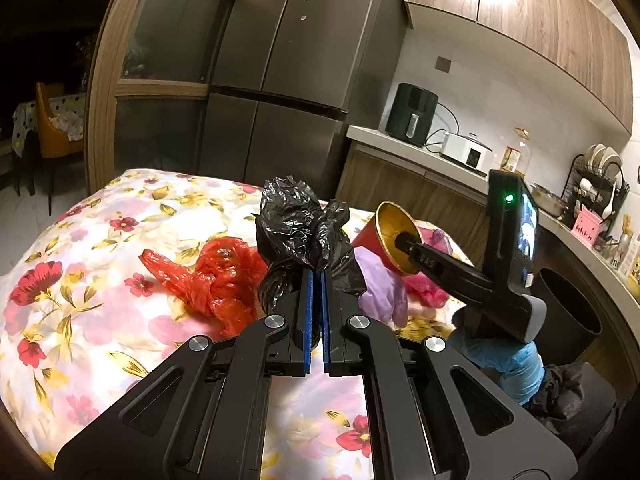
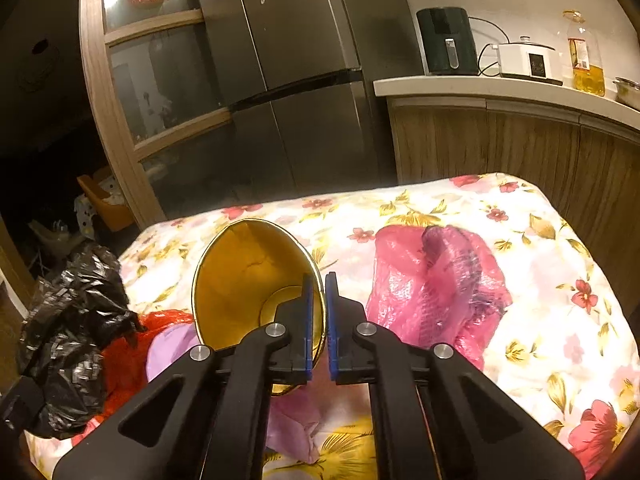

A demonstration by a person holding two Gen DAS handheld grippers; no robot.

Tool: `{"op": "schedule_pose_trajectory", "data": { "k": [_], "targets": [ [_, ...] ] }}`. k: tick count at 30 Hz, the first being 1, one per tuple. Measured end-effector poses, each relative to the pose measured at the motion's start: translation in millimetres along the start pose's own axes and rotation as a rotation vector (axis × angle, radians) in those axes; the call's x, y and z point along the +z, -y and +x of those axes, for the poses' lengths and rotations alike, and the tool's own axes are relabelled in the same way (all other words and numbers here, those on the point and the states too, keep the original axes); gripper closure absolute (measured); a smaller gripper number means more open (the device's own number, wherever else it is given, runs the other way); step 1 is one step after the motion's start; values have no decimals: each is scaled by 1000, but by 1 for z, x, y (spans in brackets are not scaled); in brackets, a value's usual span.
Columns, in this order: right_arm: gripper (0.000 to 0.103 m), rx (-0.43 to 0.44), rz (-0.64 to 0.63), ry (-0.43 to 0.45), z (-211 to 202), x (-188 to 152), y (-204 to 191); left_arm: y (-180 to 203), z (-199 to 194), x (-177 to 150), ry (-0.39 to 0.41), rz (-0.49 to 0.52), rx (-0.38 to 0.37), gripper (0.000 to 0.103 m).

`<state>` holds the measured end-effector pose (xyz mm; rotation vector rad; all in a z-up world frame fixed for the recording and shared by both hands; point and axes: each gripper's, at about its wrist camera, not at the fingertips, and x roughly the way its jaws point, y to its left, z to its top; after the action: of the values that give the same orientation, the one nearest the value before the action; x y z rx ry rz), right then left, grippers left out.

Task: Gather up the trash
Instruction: 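Carry the black bag and red cup over the black bin with both tools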

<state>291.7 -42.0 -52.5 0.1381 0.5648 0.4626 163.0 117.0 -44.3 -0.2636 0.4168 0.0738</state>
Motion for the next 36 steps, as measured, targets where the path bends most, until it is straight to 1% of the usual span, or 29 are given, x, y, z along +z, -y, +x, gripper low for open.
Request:
{"op": "schedule_pose_trajectory", "data": {
  "k": [10, 17, 22, 30, 36],
  "targets": [
    [96, 22, 17, 102, -55, 12, 9, 12, -11, 3, 28, 17, -7, 100],
    [96, 26, 18, 142, -88, 12, 18, 29, -22, 5, 49, 33, -25, 100],
    [96, 11, 29, 166, -110, 10, 32, 43, -29, 9, 64, 44, -46, 100],
    [97, -37, 59, 213, -149, 4, 63, 80, -32, 12, 82, 78, -96, 100],
    [97, -95, 85, 251, -178, 1, 94, 124, -31, 12, 93, 130, -164, 100]
  ]
}}
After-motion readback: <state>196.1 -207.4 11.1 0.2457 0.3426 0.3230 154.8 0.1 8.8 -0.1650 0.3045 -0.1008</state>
